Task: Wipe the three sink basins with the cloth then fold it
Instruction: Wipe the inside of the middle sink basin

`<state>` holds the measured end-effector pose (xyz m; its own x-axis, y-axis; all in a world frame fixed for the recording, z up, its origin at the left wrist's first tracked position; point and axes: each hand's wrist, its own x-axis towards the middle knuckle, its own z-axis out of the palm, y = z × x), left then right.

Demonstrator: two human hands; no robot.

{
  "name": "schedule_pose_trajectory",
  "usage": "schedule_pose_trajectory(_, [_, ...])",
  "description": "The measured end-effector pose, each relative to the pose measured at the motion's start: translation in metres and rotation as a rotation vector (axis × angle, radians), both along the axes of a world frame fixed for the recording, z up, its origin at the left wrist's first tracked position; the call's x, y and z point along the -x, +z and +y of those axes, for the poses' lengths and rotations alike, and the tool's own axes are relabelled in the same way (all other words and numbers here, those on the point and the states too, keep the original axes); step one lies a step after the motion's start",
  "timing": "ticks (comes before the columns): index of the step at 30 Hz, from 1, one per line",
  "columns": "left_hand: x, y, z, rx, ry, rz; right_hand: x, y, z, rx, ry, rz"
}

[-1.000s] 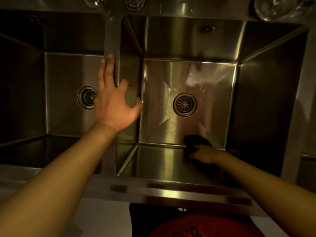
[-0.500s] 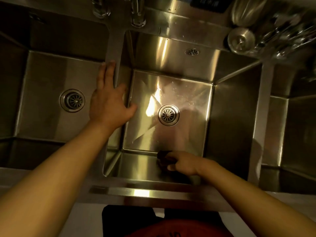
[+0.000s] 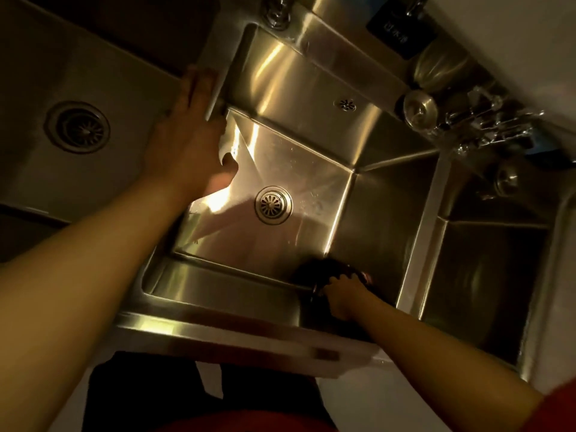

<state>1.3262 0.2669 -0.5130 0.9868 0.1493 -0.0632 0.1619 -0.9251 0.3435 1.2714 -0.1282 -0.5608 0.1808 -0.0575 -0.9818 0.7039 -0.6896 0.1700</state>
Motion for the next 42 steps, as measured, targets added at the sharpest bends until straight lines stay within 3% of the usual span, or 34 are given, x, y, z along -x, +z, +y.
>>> schedule_pose_trajectory(7, [0.000, -0.007, 0.001, 0.011, 0.003, -0.008, -0.035, -0.017, -0.008, -0.106, 0.142, -0.146])
schedule_pose_trajectory(14, [0.000, -0.006, 0.000, 0.001, -0.009, -0.012, -0.150, -0.013, 0.013, 0.063, 0.208, -0.387])
schedule_pose_trajectory(18, [0.000, -0.004, 0.000, -0.032, -0.014, 0.005, -0.188, 0.019, -0.012, 0.019, 0.320, -0.502])
schedule_pose_trajectory(22, [0.001, -0.002, 0.001, -0.017, -0.025, -0.008, -0.142, 0.037, -0.021, -0.037, 0.319, -0.517])
schedule_pose_trajectory(26, [0.000, -0.001, 0.001, -0.006, -0.027, -0.012, -0.060, 0.044, -0.028, -0.156, 0.160, -0.436])
schedule_pose_trajectory(31, [0.001, -0.003, 0.002, -0.033, -0.035, -0.012, 0.011, 0.046, -0.031, -0.155, 0.185, -0.327])
schedule_pose_trajectory(36, [0.001, -0.004, 0.000, -0.030, -0.035, 0.000, 0.017, 0.057, -0.038, -0.234, 0.138, -0.310])
schedule_pose_trajectory(42, [0.000, -0.006, 0.003, 0.009, -0.054, 0.014, -0.028, 0.047, -0.039, -0.232, 0.105, -0.429])
